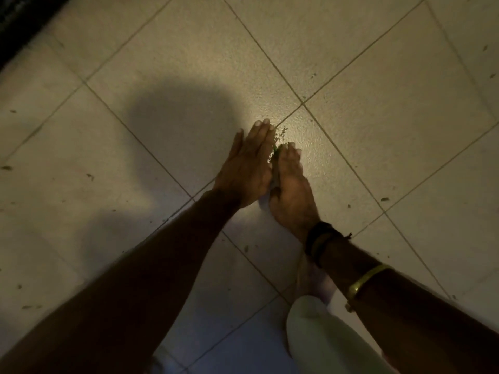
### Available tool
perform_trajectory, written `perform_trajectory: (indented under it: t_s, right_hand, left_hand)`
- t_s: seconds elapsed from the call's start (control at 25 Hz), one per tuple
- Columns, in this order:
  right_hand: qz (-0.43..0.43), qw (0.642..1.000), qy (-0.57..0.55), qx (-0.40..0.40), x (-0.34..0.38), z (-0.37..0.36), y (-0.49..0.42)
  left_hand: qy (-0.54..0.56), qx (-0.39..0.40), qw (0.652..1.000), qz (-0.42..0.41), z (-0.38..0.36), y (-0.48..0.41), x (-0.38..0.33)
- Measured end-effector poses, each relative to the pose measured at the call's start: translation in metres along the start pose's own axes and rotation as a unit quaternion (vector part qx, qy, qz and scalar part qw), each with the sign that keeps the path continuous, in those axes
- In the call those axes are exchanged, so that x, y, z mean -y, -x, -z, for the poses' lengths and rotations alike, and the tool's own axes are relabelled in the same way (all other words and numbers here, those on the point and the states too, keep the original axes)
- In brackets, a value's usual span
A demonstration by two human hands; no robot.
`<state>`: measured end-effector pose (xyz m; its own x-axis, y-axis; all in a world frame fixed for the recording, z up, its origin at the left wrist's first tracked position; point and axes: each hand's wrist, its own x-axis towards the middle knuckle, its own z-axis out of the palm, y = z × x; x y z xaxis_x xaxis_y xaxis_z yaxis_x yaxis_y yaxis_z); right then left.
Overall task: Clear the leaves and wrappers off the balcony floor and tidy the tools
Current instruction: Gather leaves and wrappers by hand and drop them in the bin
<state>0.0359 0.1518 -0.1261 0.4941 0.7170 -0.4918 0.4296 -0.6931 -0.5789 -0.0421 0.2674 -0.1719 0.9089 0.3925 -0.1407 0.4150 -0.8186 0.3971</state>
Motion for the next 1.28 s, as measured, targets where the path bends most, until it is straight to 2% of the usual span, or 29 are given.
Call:
perform_trajectory:
  t_s: [0.04, 0.12, 0.2, 0.28, 0.36, 0.48, 0.52, 0.6, 0.68, 0.72, 0.8, 0.88, 1.0, 1.16, 1.28]
  right_hand:
    - [0.019, 0.999, -0.025, -0.035, -0.003, 0.011, -0.006]
    - [0.042, 0.994, 0.018, -0.102, -0.008, 0.031, -0.026]
    - [0.082, 0.988, 0.103, -0.077, -0.012, 0.036, -0.050]
    - [0.105, 0.984, 0.134, -0.046, -0.014, 0.024, -0.063]
    - [0.095, 0.985, 0.131, -0.054, -0.014, 0.010, -0.052]
    - [0.167, 0.969, 0.179, -0.016, -0.021, 0.005, -0.012]
    - [0.161, 0.971, 0.178, -0.016, -0.027, 0.009, -0.007]
    - [0.053, 0.986, 0.139, -0.076, -0.033, 0.019, -0.007]
    - [-0.042, 0.986, 0.090, -0.137, -0.029, 0.021, -0.008]
    - [-0.062, 0.986, 0.088, -0.131, -0.021, 0.018, -0.007]
    - [-0.072, 0.982, 0.145, -0.102, -0.005, 0.008, -0.009]
    - [-0.054, 0.974, 0.207, -0.075, 0.010, -0.003, -0.014]
    - [-0.039, 0.963, 0.260, -0.052, 0.031, -0.018, -0.015]
    - [-0.056, 0.961, 0.255, -0.087, 0.041, -0.029, -0.017]
    - [-0.038, 0.950, 0.298, -0.082, 0.043, -0.038, -0.023]
  left_hand:
    - [0.034, -0.035, 0.999, 0.015, 0.002, -0.002, 0.005]
    - [0.051, -0.092, 0.994, 0.033, 0.010, -0.010, 0.016]
    - [0.022, -0.065, 0.998, 0.007, 0.017, -0.021, 0.022]
    - [-0.004, -0.036, 0.999, -0.018, 0.015, -0.022, 0.022]
    - [-0.012, -0.023, 0.999, -0.024, 0.009, -0.004, 0.016]
    - [0.008, 0.017, 0.999, -0.036, 0.008, 0.030, 0.008]
    - [0.026, 0.021, 0.999, -0.027, 0.010, 0.036, 0.008]
    - [0.093, -0.021, 0.994, 0.053, 0.015, 0.039, 0.006]
    - [0.170, -0.084, 0.966, 0.174, 0.020, 0.037, 0.002]
    - [0.214, -0.112, 0.942, 0.235, 0.022, 0.036, -0.002]
    - [0.304, -0.151, 0.874, 0.349, 0.026, 0.037, -0.011]
    - [0.355, -0.166, 0.822, 0.412, 0.029, 0.045, -0.019]
    - [0.362, -0.163, 0.807, 0.437, 0.036, 0.067, -0.026]
    - [0.386, -0.166, 0.784, 0.456, 0.049, 0.099, -0.028]
    - [0.394, -0.162, 0.777, 0.464, 0.060, 0.118, -0.020]
